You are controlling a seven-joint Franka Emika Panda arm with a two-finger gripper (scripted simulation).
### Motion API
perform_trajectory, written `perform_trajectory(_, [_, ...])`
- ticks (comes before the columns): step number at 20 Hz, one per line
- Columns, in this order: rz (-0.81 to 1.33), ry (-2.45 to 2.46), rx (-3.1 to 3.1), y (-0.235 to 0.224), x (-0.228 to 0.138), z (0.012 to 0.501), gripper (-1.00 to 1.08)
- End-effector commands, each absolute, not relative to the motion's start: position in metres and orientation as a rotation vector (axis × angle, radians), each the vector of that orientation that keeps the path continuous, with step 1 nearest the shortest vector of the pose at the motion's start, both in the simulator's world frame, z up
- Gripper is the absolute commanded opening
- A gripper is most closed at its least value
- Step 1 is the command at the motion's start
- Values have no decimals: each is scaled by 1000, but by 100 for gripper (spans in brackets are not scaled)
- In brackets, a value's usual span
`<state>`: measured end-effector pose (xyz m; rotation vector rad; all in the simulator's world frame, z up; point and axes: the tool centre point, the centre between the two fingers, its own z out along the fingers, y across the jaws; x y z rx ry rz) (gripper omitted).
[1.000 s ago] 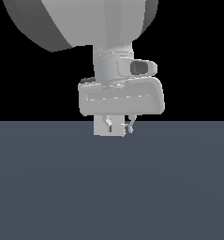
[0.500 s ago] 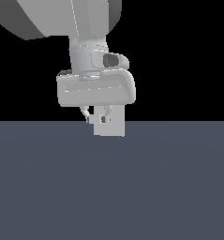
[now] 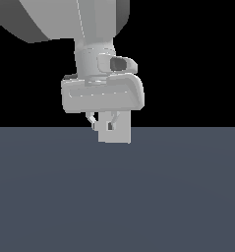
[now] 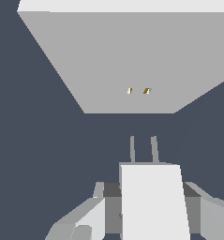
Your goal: Plug the charger into the wall socket.
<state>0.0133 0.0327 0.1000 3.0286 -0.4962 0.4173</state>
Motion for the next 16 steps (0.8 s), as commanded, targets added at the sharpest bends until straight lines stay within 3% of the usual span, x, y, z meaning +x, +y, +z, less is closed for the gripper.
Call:
perform_trajectory(1, [418,-496,3029,32,15,100,-100])
perform_trajectory(16, [417,-497,3030,18,57,100,-100])
